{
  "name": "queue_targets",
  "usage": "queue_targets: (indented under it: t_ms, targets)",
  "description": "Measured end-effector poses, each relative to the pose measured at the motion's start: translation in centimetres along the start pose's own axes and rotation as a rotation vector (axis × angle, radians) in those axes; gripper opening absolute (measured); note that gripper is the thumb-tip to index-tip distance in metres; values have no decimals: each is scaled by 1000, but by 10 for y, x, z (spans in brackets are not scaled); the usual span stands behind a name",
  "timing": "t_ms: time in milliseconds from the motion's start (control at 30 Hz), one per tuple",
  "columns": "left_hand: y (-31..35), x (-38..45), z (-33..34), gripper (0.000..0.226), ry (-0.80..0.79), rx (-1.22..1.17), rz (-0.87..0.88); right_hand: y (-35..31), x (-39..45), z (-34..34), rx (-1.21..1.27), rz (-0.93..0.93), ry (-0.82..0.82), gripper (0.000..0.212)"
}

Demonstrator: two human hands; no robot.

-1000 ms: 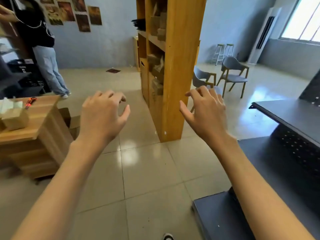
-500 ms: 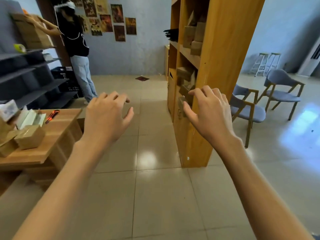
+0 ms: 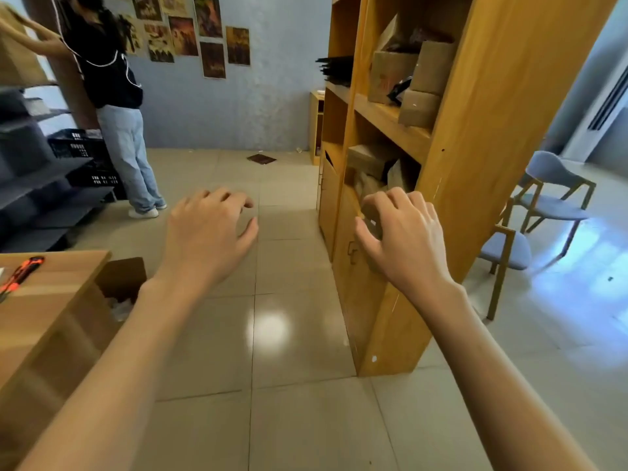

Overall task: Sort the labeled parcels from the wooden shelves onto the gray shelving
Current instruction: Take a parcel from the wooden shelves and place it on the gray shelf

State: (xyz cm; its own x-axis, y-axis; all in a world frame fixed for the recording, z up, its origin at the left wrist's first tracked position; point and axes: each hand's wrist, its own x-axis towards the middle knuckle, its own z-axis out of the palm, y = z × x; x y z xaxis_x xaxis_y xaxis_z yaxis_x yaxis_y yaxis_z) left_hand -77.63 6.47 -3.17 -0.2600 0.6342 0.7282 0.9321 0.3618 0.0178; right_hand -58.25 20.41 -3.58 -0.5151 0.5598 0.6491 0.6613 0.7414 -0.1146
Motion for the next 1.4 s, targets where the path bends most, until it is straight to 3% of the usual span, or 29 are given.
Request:
queue_targets:
  t_ms: [633, 1000, 1400]
  targets:
    - [-100, 254, 278, 19, -31, -51, 122, 68, 262, 240, -182, 107, -13, 36]
    - [-131, 389, 409, 16, -10, -13, 110, 119, 405, 356, -103, 141, 8, 32]
    - [-171, 512, 581, 17, -47, -232, 289, 155, 508, 473, -254, 311, -6, 34]
